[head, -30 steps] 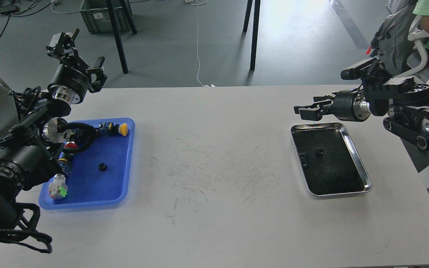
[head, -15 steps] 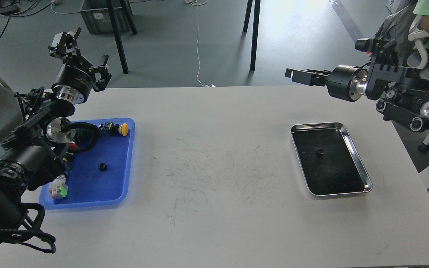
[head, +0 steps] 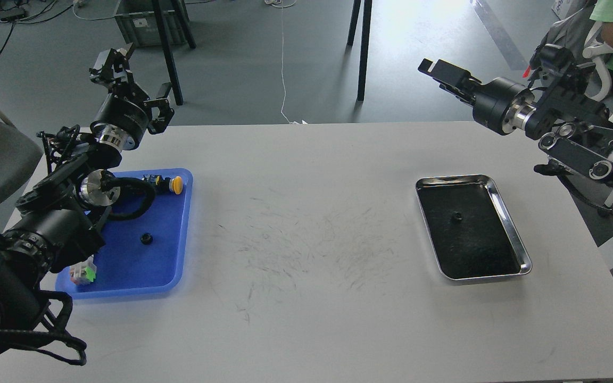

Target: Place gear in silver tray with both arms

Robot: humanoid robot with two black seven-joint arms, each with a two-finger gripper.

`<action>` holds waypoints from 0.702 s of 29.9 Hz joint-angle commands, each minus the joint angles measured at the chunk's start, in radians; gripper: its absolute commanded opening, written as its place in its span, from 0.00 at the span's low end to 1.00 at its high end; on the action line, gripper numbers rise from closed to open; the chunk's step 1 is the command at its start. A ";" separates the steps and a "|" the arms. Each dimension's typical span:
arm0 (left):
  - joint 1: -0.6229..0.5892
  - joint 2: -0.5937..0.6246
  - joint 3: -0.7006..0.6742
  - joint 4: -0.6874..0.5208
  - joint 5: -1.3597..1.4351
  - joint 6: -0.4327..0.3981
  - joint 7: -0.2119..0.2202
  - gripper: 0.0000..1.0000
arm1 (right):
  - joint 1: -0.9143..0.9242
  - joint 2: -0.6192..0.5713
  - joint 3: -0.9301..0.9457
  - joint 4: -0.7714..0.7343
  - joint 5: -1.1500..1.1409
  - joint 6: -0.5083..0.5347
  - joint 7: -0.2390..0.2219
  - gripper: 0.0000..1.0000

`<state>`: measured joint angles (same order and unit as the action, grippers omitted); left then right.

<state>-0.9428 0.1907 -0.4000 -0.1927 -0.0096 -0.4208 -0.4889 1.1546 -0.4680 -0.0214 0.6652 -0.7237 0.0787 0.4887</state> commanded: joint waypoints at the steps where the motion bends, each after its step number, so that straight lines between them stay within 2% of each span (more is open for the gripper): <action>1: -0.011 0.004 0.095 0.004 0.022 0.057 0.000 0.99 | -0.013 0.009 0.027 -0.004 0.006 -0.002 0.000 0.84; 5: -0.048 0.026 0.118 0.013 0.028 0.073 0.000 0.99 | -0.027 0.011 0.046 -0.007 0.006 -0.002 0.000 0.84; 15: -0.044 0.058 0.113 0.001 0.017 0.030 0.000 0.99 | -0.042 0.011 0.054 -0.010 0.006 -0.001 0.000 0.84; 17: -0.045 0.065 0.125 0.002 0.022 0.042 0.000 0.99 | -0.044 0.009 0.054 -0.009 0.006 -0.001 0.000 0.84; 19: -0.047 0.075 0.174 -0.005 0.028 0.036 0.000 0.99 | -0.044 0.008 0.064 -0.010 0.006 -0.001 0.000 0.84; 21: -0.056 0.078 0.283 -0.005 0.031 0.037 0.000 0.99 | -0.049 0.003 0.078 -0.007 0.006 -0.001 0.000 0.84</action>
<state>-0.9885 0.2615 -0.2333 -0.1939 0.0160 -0.3824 -0.4886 1.1106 -0.4595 0.0404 0.6557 -0.7179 0.0784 0.4887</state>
